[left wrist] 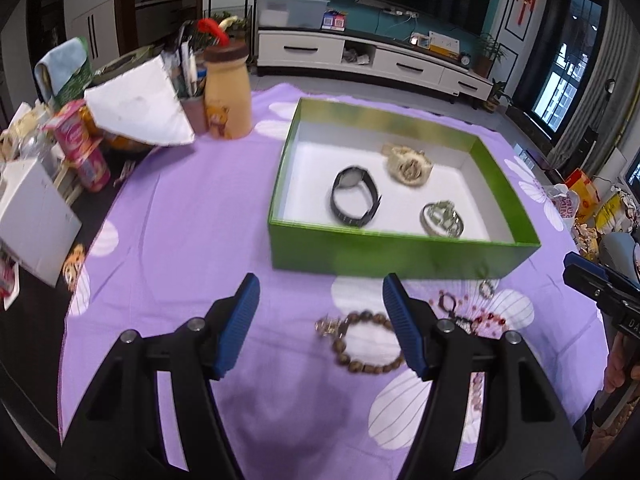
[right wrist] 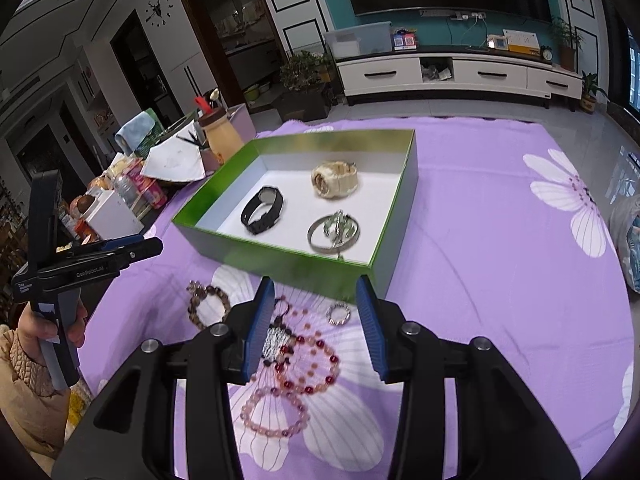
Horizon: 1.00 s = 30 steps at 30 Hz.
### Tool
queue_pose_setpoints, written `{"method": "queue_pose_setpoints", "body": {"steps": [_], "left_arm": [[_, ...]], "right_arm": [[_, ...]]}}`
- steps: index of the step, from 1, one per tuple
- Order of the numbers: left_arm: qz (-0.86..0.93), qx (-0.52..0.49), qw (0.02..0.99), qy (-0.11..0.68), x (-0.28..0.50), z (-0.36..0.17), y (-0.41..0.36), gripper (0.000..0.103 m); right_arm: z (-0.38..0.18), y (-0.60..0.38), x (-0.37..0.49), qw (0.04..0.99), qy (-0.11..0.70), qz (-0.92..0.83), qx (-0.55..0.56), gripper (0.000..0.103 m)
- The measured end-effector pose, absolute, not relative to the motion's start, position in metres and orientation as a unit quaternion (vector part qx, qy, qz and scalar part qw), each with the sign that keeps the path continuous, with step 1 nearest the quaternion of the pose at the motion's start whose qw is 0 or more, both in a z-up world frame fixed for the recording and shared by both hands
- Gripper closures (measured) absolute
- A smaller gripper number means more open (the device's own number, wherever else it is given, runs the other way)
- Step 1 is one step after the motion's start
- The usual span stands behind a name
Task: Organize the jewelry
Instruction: 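Lift both open tools out of the green box, then grasp the brown wooden bead bracelet with the left tool while the right tool grasps the pink bracelet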
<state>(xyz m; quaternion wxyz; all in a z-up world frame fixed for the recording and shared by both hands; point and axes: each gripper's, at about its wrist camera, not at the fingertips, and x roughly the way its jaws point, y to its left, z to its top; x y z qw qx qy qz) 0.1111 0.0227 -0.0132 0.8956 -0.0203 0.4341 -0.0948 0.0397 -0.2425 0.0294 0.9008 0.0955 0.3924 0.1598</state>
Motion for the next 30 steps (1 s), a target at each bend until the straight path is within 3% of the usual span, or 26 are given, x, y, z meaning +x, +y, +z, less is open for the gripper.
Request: {"method": "queue_pose_setpoints", "body": {"steps": [12,17,30], "left_arm": [[-0.083,-0.029,0.878,0.47,0.1,-0.053,0.031,0.038],[-0.088,-0.041,0.866,0.491,0.097,-0.073,0.03,0.048],[-0.1,-0.036,0.863,0.495,0.099,-0.086,0.003,0.052]], "right_arm": [[0.004,-0.225,0.02,0.88,0.428,0.181,0.094,0.06],[-0.013,-0.215,0.012,0.868,0.451,0.193,0.082,0.06],[-0.042,-0.207,0.001,0.86,0.476,0.18,0.041,0.061]]}}
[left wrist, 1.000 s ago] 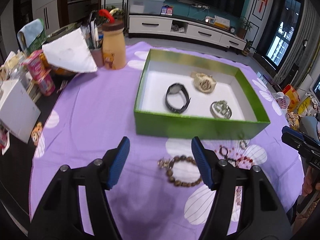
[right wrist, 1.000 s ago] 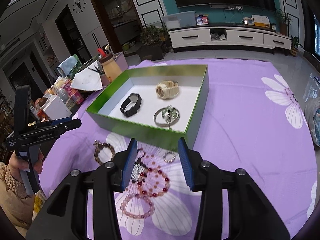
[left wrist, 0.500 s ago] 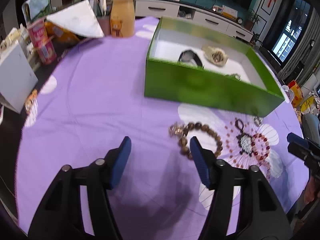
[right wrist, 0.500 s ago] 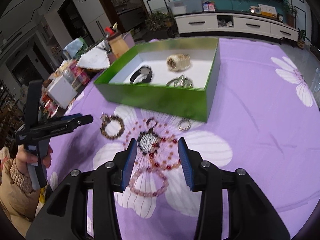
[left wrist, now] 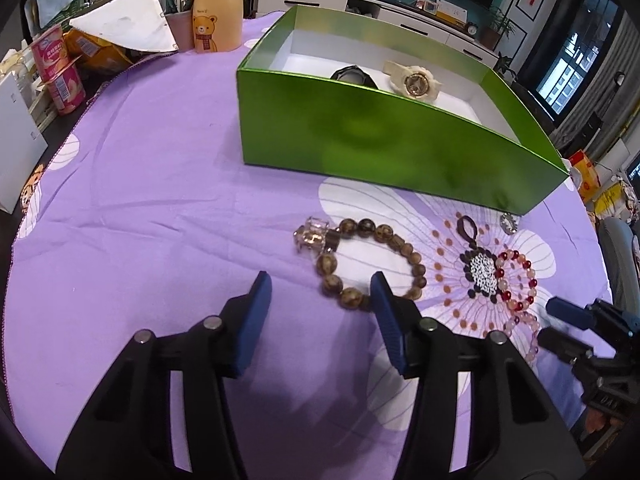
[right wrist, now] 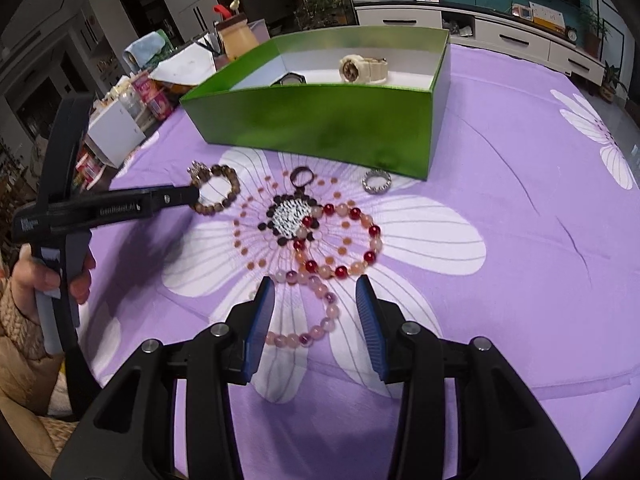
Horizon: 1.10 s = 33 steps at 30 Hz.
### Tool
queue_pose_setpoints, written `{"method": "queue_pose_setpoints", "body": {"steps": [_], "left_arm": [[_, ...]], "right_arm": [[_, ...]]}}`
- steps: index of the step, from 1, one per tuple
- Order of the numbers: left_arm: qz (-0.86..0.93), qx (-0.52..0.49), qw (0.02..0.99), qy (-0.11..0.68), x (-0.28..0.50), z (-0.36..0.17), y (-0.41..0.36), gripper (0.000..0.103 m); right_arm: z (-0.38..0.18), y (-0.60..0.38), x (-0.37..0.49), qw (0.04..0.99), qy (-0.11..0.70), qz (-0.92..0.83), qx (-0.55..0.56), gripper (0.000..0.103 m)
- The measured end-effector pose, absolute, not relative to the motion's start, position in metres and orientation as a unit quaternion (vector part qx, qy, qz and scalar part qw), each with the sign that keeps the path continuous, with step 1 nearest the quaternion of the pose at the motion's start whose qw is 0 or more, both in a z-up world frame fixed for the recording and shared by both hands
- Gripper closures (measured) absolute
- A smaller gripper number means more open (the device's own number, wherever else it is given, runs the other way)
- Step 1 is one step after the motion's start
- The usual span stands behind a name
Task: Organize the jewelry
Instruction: 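Grasp the brown wooden bead bracelet with the left tool while the right tool grasps the pink bracelet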
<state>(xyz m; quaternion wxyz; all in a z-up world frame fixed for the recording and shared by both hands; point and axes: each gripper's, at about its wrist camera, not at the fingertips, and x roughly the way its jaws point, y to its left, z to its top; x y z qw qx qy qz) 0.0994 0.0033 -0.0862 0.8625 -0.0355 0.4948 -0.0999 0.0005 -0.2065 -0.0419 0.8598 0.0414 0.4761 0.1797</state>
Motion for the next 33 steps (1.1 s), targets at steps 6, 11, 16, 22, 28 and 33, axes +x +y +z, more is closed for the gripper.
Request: {"method": "queue_pose_setpoints", "body": {"steps": [6,11,16,22,28,33], "left_arm": [[-0.094,-0.011,0.869,0.486,0.101,-0.086,-0.009,0.06],[-0.088,0.002,0.873,0.48,0.103,-0.087,-0.012,0.079],[-0.089,0.015,0.876,0.474,0.102,-0.088,-0.014,0.091],[-0.098,-0.004,0.874,0.475,0.101,-0.087,-0.01,0.092],[-0.11,-0.019,0.878,0.465,0.091,-0.076,-0.006,0.093],[-0.122,-0.024,0.887,0.445,0.082,-0.057,-0.006,0.092]], "right_arm": [[-0.05,-0.195,-0.002,0.867,0.471,0.165,0.0,0.074],[-0.052,-0.189,-0.002,0.872,0.462,0.158,-0.028,0.088],[-0.052,-0.192,-0.001,0.876,0.456,0.154,-0.024,0.092],[-0.05,-0.19,-0.004,0.875,0.456,0.163,-0.016,0.096],[-0.037,-0.187,-0.009,0.881,0.44,0.174,-0.009,0.096],[-0.019,-0.186,-0.015,0.89,0.417,0.184,-0.008,0.096]]}}
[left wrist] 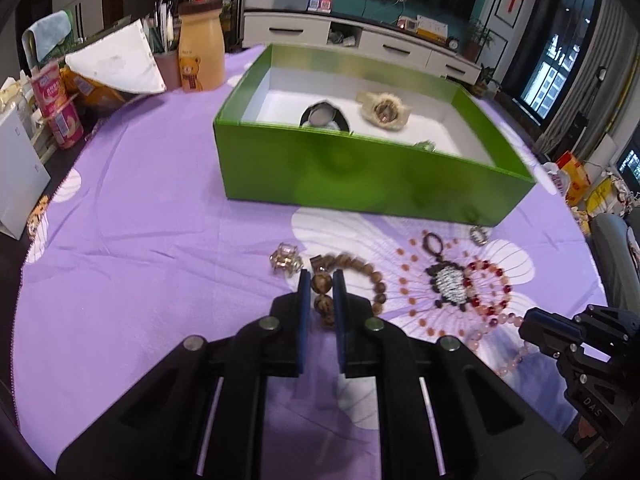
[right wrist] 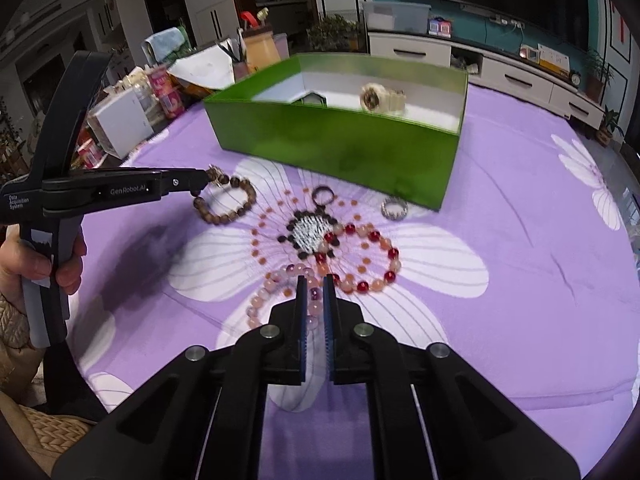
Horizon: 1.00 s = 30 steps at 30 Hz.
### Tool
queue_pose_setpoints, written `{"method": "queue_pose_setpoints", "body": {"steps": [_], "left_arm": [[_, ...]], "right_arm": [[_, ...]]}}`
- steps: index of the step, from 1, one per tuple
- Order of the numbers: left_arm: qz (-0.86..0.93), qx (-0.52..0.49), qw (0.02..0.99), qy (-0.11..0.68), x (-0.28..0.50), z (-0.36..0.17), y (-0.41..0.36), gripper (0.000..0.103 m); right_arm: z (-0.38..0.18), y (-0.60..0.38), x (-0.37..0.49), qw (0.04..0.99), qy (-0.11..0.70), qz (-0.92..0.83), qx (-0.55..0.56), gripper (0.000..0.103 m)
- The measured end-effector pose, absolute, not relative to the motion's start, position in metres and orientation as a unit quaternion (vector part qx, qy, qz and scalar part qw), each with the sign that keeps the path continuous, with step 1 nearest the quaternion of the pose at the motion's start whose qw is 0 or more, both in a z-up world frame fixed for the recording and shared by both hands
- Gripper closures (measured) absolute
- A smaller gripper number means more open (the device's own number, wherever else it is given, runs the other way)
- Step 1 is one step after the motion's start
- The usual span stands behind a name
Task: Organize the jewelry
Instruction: 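Grasp the brown wooden bead bracelet with the left tool while the right tool grasps the pink bracelet, then lower the wooden bracelet into the box with the left tool while the right tool releases the pink one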
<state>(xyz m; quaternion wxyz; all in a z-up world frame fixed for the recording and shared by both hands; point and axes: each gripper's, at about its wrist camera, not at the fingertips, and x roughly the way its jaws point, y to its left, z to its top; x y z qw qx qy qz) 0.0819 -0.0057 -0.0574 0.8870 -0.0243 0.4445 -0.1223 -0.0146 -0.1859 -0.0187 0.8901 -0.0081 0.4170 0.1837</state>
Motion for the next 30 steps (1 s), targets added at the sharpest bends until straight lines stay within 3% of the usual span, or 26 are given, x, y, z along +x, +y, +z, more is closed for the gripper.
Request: {"method": "queue_pose_setpoints", "body": {"steps": [16,30], "left_arm": [[-0.158,-0.02,0.908,0.388,0.065,0.001,-0.017,0.092],[-0.162,-0.007,0.922,0.352,0.098,0.043,-0.024,0.092]], "right_arm": [[0.035,-0.195,-0.015,0.919,0.353,0.178,-0.01,0.096],[0.079,-0.212,0.018,0.943,0.294,0.153,-0.01,0.096]]}}
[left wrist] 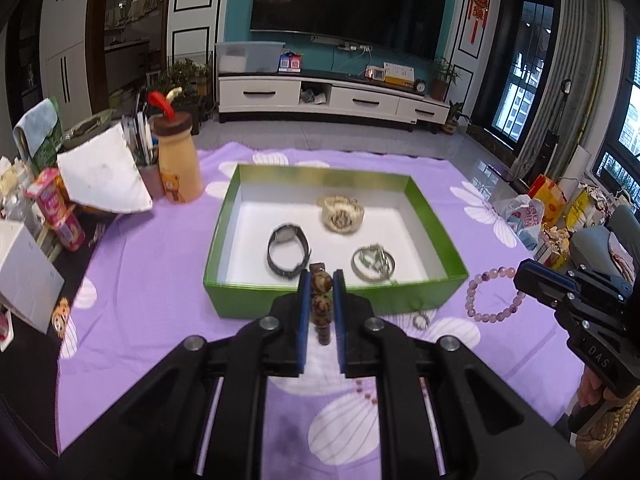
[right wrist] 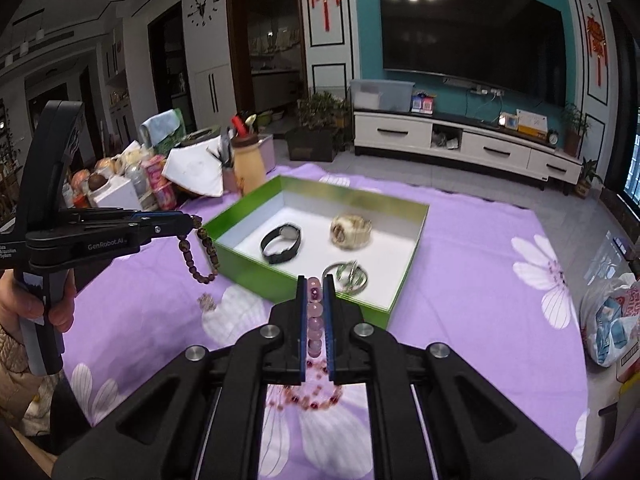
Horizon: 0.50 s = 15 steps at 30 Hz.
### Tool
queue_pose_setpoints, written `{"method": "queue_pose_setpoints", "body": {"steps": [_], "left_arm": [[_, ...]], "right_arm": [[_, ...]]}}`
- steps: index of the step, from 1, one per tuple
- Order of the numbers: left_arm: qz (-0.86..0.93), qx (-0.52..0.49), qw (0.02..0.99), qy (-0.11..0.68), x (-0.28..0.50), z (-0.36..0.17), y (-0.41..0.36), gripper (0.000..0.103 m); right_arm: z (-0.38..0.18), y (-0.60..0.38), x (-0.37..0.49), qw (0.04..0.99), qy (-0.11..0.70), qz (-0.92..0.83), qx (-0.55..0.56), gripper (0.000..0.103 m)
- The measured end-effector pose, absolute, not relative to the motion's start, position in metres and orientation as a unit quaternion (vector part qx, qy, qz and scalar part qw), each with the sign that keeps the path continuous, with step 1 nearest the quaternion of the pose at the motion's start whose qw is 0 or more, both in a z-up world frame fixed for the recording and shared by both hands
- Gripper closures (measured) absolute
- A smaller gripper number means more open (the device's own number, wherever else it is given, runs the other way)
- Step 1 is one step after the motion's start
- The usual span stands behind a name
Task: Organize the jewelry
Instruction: 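Lower the wooden bracelet into the box with the left tool while the right tool releases the pink one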
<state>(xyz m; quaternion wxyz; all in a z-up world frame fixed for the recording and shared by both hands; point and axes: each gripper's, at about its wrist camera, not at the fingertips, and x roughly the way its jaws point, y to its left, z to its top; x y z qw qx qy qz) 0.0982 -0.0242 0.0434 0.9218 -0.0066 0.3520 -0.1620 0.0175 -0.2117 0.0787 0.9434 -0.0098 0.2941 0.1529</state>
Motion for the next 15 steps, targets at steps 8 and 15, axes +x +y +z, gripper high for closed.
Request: {"method": "queue_pose_setpoints", "body": {"steps": [8,15], "left_arm": [[-0.166,0.001,0.924,0.344,0.13,0.058,-0.037,0.092],[-0.174,0.004,0.92,0.35,0.158,0.057,-0.054,0.092]], "right_arm": [[0.092,-0.213,0.041,0.95,0.277,0.146,-0.014,0.096],[0.096,-0.214,0.068,0.951,0.275,0.144,-0.013,0.096]]}}
